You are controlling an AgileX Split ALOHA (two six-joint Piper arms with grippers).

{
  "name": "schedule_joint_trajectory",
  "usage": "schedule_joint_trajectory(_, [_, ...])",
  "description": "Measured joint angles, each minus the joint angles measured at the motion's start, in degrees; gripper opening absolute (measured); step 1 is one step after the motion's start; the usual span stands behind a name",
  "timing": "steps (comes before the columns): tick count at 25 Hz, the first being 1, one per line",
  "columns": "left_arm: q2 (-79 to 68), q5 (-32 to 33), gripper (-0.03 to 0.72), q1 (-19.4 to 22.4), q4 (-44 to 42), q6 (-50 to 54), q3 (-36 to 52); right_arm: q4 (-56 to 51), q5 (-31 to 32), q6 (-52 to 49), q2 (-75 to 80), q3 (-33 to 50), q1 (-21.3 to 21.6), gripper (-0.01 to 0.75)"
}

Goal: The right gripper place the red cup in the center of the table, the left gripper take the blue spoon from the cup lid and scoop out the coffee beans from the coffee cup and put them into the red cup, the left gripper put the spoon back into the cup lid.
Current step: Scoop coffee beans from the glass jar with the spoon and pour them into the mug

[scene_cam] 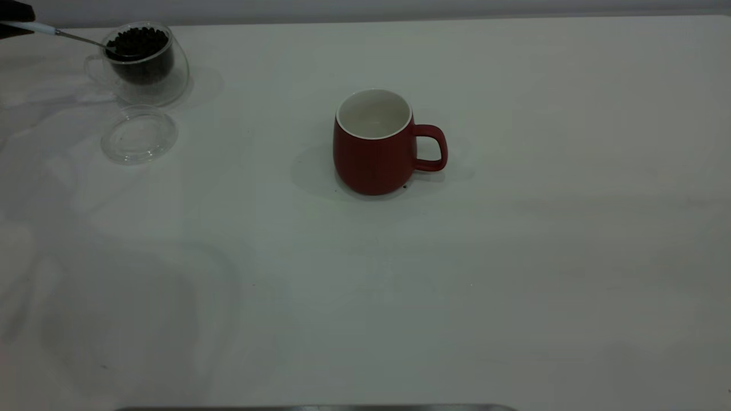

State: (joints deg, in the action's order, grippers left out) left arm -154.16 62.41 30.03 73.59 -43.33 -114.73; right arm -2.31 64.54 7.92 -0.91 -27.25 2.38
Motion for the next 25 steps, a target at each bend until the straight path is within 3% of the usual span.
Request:
schedule_joint_trajectory(10, [0.0, 3.9, 0.118, 0.0, 3.5, -5.3, 0.0, 0.0, 0.0, 0.0, 0.0, 0.0, 0.0, 0.588])
schedule_joint_trajectory(25, [0.0, 4.1, 0.118, 0.0, 4.2, -5.6, 0.0, 0.0, 0.0, 0.0, 0.0, 0.0, 0.0, 0.588])
